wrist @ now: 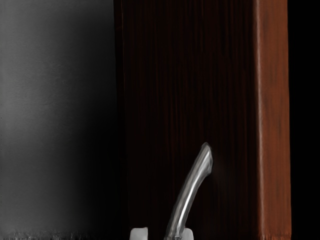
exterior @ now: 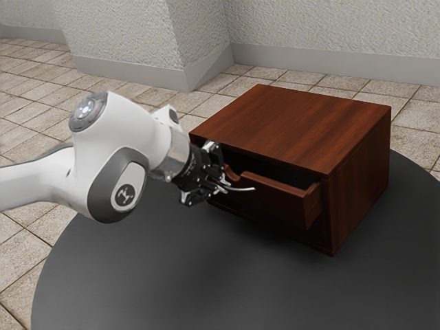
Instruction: Pull the drawer handle with one arm to open the drawer
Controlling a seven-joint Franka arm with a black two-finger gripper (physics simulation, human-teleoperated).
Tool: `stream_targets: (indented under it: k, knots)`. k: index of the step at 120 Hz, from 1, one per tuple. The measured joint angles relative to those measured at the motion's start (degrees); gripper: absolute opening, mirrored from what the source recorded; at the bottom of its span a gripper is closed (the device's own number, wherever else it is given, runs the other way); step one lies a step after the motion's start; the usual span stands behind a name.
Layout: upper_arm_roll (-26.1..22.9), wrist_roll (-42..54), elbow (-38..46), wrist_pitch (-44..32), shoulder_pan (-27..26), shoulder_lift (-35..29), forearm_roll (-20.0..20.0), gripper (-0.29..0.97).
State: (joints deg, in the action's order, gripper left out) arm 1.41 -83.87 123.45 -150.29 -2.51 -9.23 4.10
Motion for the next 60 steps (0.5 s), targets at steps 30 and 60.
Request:
stream_targets:
  k: [30,60]
  knots:
    - [0.0,-0.1,2.4,0.2,-0.9,-1.9,0.2,-0.10]
    - [-0.1,-0.2,6.2,0.2,-0.8,-5.5,0.3,-0.10]
